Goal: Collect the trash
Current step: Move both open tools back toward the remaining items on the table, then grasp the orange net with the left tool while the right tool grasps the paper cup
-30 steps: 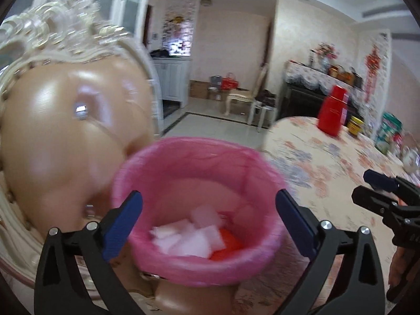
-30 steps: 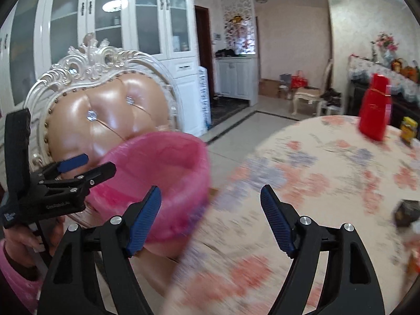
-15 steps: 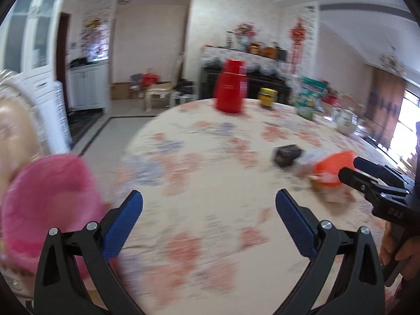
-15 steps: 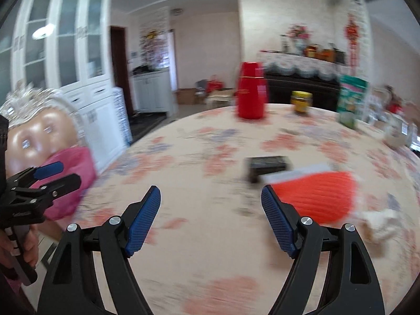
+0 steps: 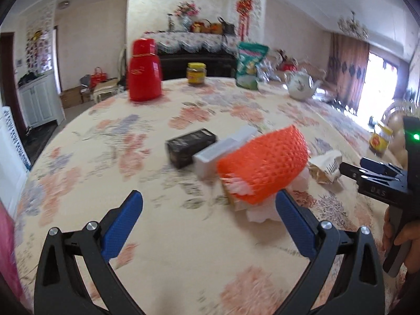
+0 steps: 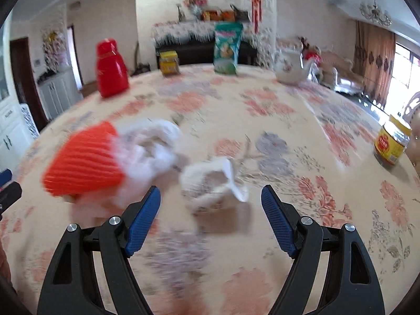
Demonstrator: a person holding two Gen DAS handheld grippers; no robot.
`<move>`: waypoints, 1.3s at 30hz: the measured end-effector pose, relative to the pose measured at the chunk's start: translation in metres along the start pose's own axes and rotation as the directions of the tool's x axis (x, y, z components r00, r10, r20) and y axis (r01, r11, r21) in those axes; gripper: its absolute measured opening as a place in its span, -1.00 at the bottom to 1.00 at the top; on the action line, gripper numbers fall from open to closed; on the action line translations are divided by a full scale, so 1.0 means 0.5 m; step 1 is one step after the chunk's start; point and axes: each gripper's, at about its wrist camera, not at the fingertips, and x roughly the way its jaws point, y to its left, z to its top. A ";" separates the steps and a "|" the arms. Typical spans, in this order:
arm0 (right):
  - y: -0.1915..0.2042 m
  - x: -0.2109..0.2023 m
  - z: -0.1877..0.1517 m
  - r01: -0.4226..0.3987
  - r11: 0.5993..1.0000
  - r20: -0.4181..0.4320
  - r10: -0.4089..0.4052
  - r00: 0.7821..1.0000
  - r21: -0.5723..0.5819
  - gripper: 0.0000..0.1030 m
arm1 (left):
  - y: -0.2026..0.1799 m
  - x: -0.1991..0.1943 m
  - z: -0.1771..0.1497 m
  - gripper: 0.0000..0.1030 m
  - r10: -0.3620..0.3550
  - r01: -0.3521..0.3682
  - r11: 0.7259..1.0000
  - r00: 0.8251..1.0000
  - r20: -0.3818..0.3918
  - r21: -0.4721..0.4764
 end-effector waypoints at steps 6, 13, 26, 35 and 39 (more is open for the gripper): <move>0.025 0.059 0.001 0.006 0.997 -0.060 -0.011 0.998 -0.071 0.50 | -0.033 0.044 -0.001 0.90 -0.011 0.012 0.999 1.000 -0.023 0.045; 0.008 0.087 0.016 0.015 1.000 -0.095 -0.015 0.995 -0.003 0.50 | -0.033 0.080 0.022 0.90 -0.060 0.061 0.998 0.997 -0.042 0.007; -0.013 0.063 0.014 -0.042 0.999 -0.060 0.043 0.997 0.030 -0.03 | -0.118 0.172 0.073 0.43 -0.107 0.120 0.981 0.991 -0.085 0.155; -0.017 0.058 0.014 -0.038 0.999 -0.039 0.039 0.998 0.039 -0.03 | -0.123 0.112 0.048 -0.61 -0.154 0.155 0.980 0.988 -0.014 0.123; -0.021 0.055 0.014 -0.038 0.998 -0.031 0.040 0.999 0.048 -0.03 | -0.091 0.060 0.042 -0.62 -0.167 0.165 0.985 0.986 0.029 0.053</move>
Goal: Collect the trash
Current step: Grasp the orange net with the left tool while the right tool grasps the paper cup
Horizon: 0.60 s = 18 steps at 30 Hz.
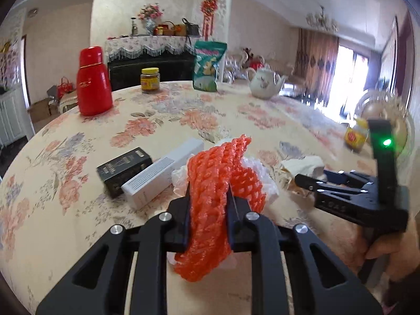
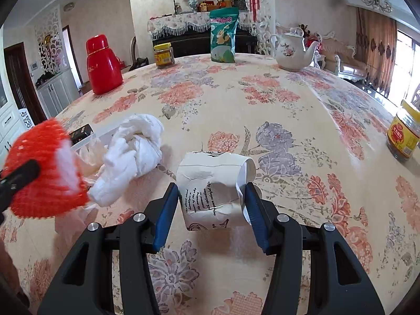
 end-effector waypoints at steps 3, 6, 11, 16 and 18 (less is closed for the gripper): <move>0.001 -0.002 0.000 -0.002 1.000 0.006 0.002 1.000 -0.001 -0.03 | 0.014 -0.041 -0.012 -0.61 0.013 -0.012 0.999 1.000 0.022 -0.033; 0.004 -0.007 0.000 -0.005 1.000 0.019 0.006 1.000 -0.008 -0.03 | 0.030 -0.075 -0.032 -0.61 0.020 -0.018 0.997 0.999 0.034 -0.073; -0.002 -0.014 -0.001 -0.024 1.000 0.034 0.023 0.999 0.007 -0.03 | 0.060 -0.129 -0.068 -0.61 0.030 -0.024 0.991 0.999 0.043 -0.133; 0.007 -0.035 -0.002 -0.036 0.999 0.037 0.035 0.999 0.010 -0.03 | 0.090 -0.182 -0.085 -0.61 0.062 -0.055 0.989 0.997 0.047 -0.139; 0.019 -0.062 -0.006 -0.053 0.999 0.045 0.052 0.998 0.000 -0.03 | 0.096 -0.197 -0.094 -0.60 0.089 -0.083 0.988 0.995 0.046 -0.128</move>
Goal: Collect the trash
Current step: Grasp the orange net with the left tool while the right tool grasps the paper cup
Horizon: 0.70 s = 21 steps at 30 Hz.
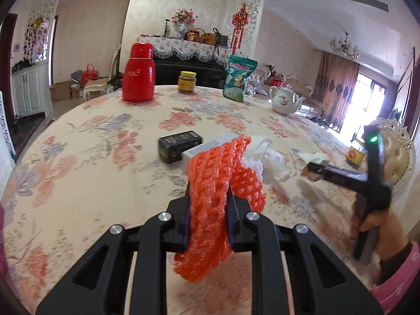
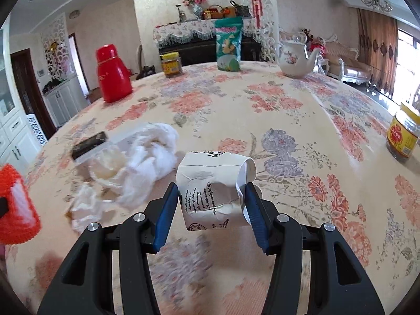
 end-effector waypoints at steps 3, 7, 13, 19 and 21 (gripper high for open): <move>0.024 -0.036 -0.011 -0.009 0.999 0.010 0.009 1.000 -0.036 -0.03 | 0.009 -0.010 -0.012 -0.60 0.023 -0.023 1.000 1.000 0.004 0.006; 0.064 -0.088 -0.048 -0.034 0.996 0.015 0.036 0.999 -0.083 -0.03 | 0.005 -0.015 -0.031 -0.59 0.063 -0.063 0.998 0.998 -0.004 0.024; 0.128 -0.160 -0.106 -0.093 0.985 0.024 0.097 0.995 -0.148 -0.03 | -0.010 -0.034 -0.052 -0.56 0.089 -0.088 0.994 0.996 -0.010 0.067; 0.192 -0.224 -0.138 -0.109 0.968 0.069 0.128 0.989 -0.227 -0.03 | -0.020 -0.065 -0.075 -0.56 0.083 -0.082 0.993 0.996 -0.015 0.084; 0.204 -0.236 -0.144 -0.121 0.965 0.075 0.142 0.987 -0.234 -0.03 | -0.021 -0.077 -0.081 -0.56 0.080 -0.078 0.993 0.997 -0.011 0.089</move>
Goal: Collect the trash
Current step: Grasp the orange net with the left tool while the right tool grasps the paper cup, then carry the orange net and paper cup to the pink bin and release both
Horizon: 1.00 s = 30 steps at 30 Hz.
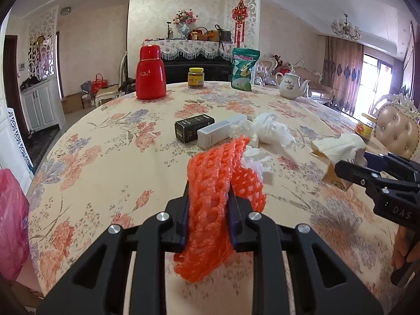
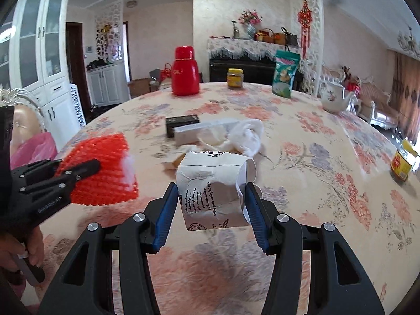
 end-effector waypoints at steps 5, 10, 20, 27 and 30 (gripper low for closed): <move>0.043 -0.013 -0.008 -0.044 0.999 0.011 0.044 0.999 -0.025 -0.02 | 0.003 -0.026 -0.014 -0.56 0.000 0.000 1.000 1.000 0.009 0.009; 0.083 -0.009 -0.005 -0.082 0.995 0.009 0.083 0.997 -0.051 -0.03 | 0.020 -0.055 -0.030 -0.56 0.021 -0.022 1.000 0.999 0.024 0.013; 0.180 0.013 0.019 -0.173 0.978 0.011 0.175 0.984 -0.114 -0.02 | 0.104 -0.119 -0.041 -0.56 0.095 -0.094 0.995 0.992 0.082 -0.017; 0.293 0.050 0.052 -0.286 0.942 0.000 0.291 0.957 -0.173 -0.02 | 0.204 -0.174 -0.051 -0.56 0.181 -0.175 0.982 0.979 0.098 -0.070; 0.360 0.063 0.067 -0.353 0.911 -0.006 0.360 0.933 -0.214 -0.02 | 0.268 -0.204 -0.059 -0.56 0.247 -0.235 0.965 0.964 0.100 -0.113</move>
